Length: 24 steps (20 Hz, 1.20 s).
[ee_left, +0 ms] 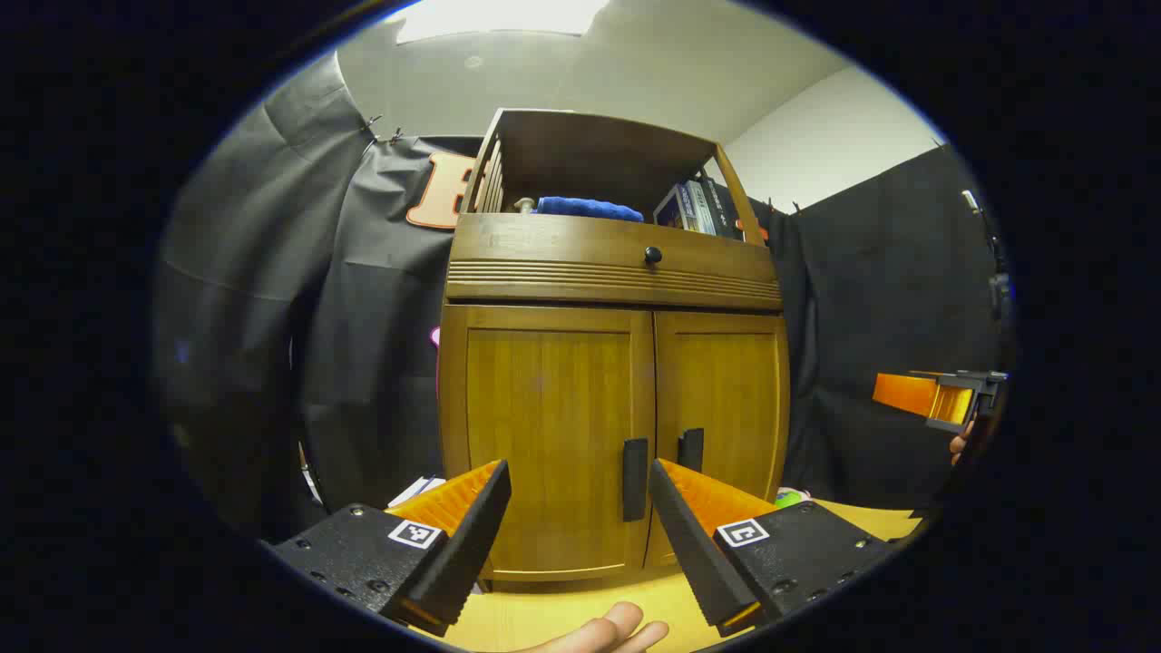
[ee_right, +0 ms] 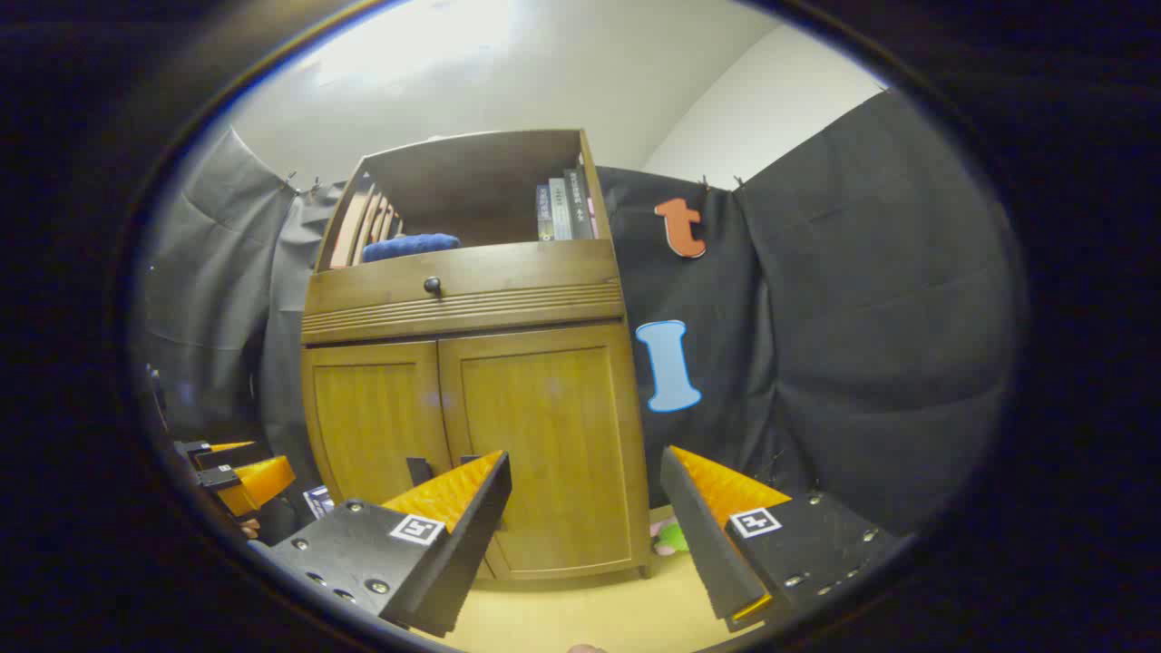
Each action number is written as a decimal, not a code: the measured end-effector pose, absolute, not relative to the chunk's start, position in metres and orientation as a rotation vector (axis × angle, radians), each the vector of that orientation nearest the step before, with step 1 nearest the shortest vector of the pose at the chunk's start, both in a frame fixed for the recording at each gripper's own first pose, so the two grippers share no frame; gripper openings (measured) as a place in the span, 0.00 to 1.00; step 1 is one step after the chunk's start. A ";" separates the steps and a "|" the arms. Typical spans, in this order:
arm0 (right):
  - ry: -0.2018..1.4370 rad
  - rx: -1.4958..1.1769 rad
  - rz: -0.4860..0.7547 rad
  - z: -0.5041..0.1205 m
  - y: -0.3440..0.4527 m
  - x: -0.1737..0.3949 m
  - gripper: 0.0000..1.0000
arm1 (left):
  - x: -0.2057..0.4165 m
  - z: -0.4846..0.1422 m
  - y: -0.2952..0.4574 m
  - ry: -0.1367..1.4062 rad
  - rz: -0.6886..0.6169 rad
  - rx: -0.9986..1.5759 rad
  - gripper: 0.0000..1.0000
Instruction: Open the right door of the double-door shoe cabinet with the right hand, and open the left door with the left hand.
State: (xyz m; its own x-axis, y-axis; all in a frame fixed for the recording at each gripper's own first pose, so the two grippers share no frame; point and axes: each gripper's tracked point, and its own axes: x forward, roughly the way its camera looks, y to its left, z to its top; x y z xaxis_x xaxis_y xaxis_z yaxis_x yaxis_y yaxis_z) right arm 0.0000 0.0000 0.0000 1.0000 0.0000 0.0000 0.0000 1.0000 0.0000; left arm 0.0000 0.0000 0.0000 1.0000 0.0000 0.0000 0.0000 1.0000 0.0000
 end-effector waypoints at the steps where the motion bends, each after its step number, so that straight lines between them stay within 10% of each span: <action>1: 0.018 -0.009 0.011 -0.003 0.002 0.000 0.94 | -0.002 0.000 -0.002 0.005 -0.008 0.004 0.91; 24: 0.048 -0.067 0.079 -0.026 0.035 0.069 0.98 | 0.005 -0.001 0.034 0.034 0.037 0.027 0.96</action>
